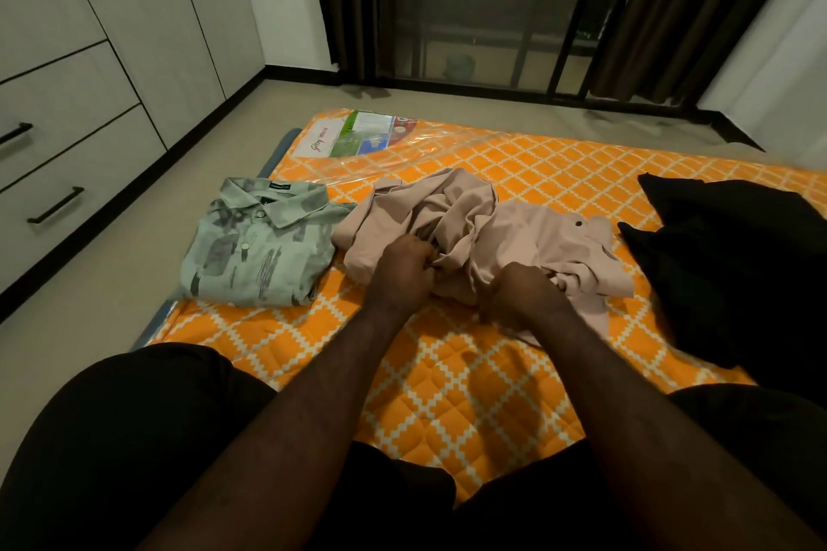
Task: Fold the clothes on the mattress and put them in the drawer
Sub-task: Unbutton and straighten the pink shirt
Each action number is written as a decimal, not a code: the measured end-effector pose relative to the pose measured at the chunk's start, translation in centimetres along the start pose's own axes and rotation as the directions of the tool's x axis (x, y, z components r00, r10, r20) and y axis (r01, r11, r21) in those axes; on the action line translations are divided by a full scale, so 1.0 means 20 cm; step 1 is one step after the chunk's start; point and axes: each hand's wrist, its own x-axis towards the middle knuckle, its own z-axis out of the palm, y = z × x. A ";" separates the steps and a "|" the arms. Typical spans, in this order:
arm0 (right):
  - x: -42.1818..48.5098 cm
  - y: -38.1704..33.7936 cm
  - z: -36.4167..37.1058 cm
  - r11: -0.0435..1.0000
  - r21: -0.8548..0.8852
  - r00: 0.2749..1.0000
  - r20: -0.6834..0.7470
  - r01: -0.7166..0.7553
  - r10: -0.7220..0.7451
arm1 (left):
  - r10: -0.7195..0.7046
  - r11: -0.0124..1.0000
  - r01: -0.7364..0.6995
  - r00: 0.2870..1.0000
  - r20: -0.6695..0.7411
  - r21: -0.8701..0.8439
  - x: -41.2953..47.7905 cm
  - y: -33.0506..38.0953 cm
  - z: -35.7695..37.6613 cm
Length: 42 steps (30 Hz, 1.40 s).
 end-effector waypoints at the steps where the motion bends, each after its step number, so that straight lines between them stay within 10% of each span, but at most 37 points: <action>1: 0.00 -0.01 0.04 1.000 0.014 0.994 -0.103 0.027 -0.025 | -0.002 1.000 0.002 1.000 0.001 -0.007 0.00 0.00 0.00; 7: -0.05 -0.09 0.08 0.992 0.060 0.931 -0.357 0.110 -0.081 | 0.035 0.999 -0.034 0.993 0.114 -0.014 -0.02 -0.03 -0.02; 14: -0.04 -0.10 0.06 0.910 0.314 0.927 -0.340 0.271 -0.159 | 0.108 0.990 -0.101 0.991 0.076 -0.095 -0.02 0.00 -0.04; 21: -0.05 -0.17 -0.06 0.601 0.683 0.879 -0.471 0.416 -0.074 | 0.195 0.955 -0.227 0.965 -0.173 -0.193 0.06 0.11 -0.11; 28: -0.04 -0.15 -0.11 0.606 0.622 0.767 -0.641 0.496 0.030 | 0.270 0.897 -0.392 0.851 -0.451 -0.202 0.07 0.23 -0.21; 34: -0.04 -0.12 -0.10 0.660 0.639 0.830 -0.556 0.396 0.040 | 0.225 0.974 -0.224 0.973 0.042 -0.027 0.07 0.06 -0.11; 42: -0.08 -0.11 -0.13 0.584 0.745 0.896 -0.439 0.323 0.063 | 0.049 0.965 -0.056 0.998 -0.034 -0.255 0.08 0.15 -0.12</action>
